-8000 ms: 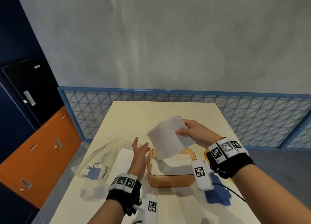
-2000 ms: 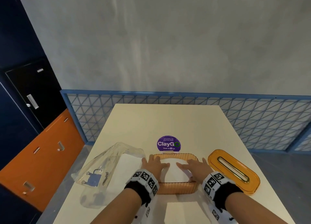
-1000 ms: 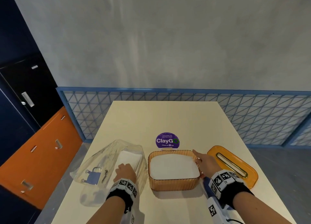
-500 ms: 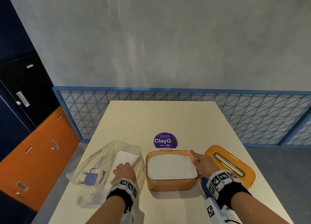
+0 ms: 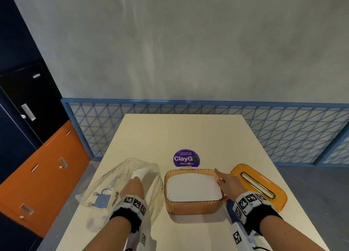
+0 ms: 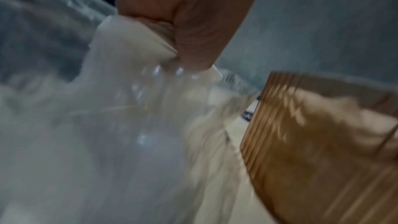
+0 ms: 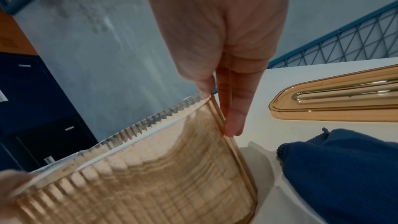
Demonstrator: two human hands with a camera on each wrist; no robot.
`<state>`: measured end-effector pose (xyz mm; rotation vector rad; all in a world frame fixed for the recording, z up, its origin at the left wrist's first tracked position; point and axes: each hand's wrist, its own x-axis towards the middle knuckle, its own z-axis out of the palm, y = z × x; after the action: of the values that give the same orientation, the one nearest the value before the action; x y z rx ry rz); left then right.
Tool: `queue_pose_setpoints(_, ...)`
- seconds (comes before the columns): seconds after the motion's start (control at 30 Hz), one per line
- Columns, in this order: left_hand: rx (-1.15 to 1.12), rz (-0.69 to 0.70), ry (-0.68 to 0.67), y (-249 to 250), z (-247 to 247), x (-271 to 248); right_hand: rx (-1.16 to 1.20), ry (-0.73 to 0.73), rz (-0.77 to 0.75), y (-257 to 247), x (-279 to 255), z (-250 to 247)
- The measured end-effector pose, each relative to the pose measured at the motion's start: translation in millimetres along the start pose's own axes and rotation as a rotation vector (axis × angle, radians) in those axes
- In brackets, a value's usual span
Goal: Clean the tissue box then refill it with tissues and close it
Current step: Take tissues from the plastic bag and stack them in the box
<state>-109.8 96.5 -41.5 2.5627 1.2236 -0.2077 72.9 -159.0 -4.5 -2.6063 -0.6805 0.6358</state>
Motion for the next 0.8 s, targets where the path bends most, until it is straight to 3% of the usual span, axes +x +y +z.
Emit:
queue_pose_setpoints(0.1, -0.061, -0.009, 0.140, 9.2, -39.1, -14.7, -0.009, -0.059, -0.008, -6.0, -4.8, -9.2)
queue_pose_setpoints(0.17, -0.122, 0.018, 0.240, 17.8, -68.2, -31.1, -0.069, -0.005, -0.048, -14.1, -7.0, -20.3)
queue_pose_setpoints(0.27, -0.197, 0.104, 0.417, 29.1, -94.7, -59.3, 0.132, 0.081, -0.124, -47.8, -18.3, -40.2)
queue_pose_setpoints(0.33, -0.290, 0.223, 0.501, 40.9, -99.3, -77.7, 0.472, -0.110, -0.095, -79.0, -28.4, -51.2)
queue_pose_setpoints(0.43, -0.298, 0.547, 0.645, 59.1, -92.0, -96.9, 0.931, -0.417, -0.022, -109.7, -40.2, -62.6)
queue_pose_setpoints(0.5, -0.193, 0.680, 0.657, 64.3, -77.0, -98.7, 1.026, -0.458, -0.072, -116.3, -44.0, -67.8)
queue_pose_setpoints(0.67, -0.197, 0.770, 0.509, 62.9, -44.8, -97.9, 0.918, -0.267, -0.245, -107.3, -41.4, -71.4)
queue_pose_setpoints(0.73, -0.328, 0.785, 0.411, 59.9, -38.2, -100.8, 0.870, -0.205, -0.258, -102.1, -41.5, -71.4)
queue_pose_setpoints(0.8, -0.676, 0.681, 0.238, 62.6, -40.0, -106.6, 0.870, -0.182, -0.266, -97.9, -41.8, -71.8)
